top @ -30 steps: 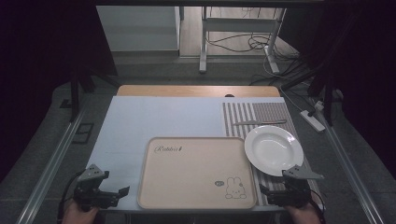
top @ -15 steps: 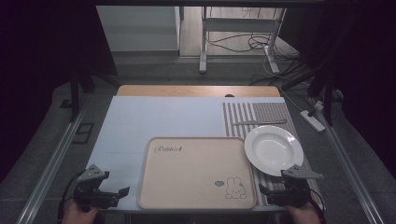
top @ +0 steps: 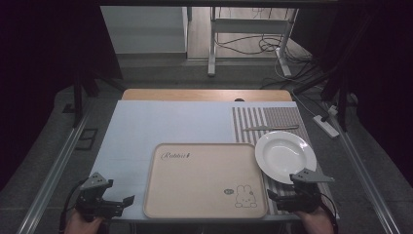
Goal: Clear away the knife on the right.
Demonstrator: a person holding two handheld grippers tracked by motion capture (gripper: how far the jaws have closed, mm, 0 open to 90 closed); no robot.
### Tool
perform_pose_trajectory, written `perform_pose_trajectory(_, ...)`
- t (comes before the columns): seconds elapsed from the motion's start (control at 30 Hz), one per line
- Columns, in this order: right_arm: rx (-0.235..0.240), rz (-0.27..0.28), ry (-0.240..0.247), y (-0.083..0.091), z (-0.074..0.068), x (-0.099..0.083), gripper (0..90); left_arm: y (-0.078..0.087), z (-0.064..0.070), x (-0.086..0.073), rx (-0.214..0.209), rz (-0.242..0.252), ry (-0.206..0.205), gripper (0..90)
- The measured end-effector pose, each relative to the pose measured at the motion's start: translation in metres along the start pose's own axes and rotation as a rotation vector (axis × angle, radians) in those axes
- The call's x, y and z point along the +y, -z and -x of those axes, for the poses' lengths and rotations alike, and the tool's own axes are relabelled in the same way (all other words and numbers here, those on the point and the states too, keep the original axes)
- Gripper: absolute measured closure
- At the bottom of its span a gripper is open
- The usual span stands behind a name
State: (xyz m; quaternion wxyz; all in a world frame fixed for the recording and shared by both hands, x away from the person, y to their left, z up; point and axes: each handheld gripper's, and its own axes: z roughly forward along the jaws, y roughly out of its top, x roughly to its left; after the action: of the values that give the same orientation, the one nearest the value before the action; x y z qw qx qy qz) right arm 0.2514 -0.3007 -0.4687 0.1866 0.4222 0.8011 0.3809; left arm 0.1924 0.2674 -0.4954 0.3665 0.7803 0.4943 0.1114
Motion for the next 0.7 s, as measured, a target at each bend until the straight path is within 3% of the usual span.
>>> perform_pose_trajectory(0.6,-0.007,0.013,0.084,-0.014,0.008,0.024,0.5,-0.002,0.000,0.001,-0.001,-0.006,-0.007,0.5)
perform_pose_trajectory(0.7,-0.006,0.014,0.079,-0.016,0.010,0.028,0.5,-0.002,0.000,0.001,-0.002,-0.006,-0.006,0.5)
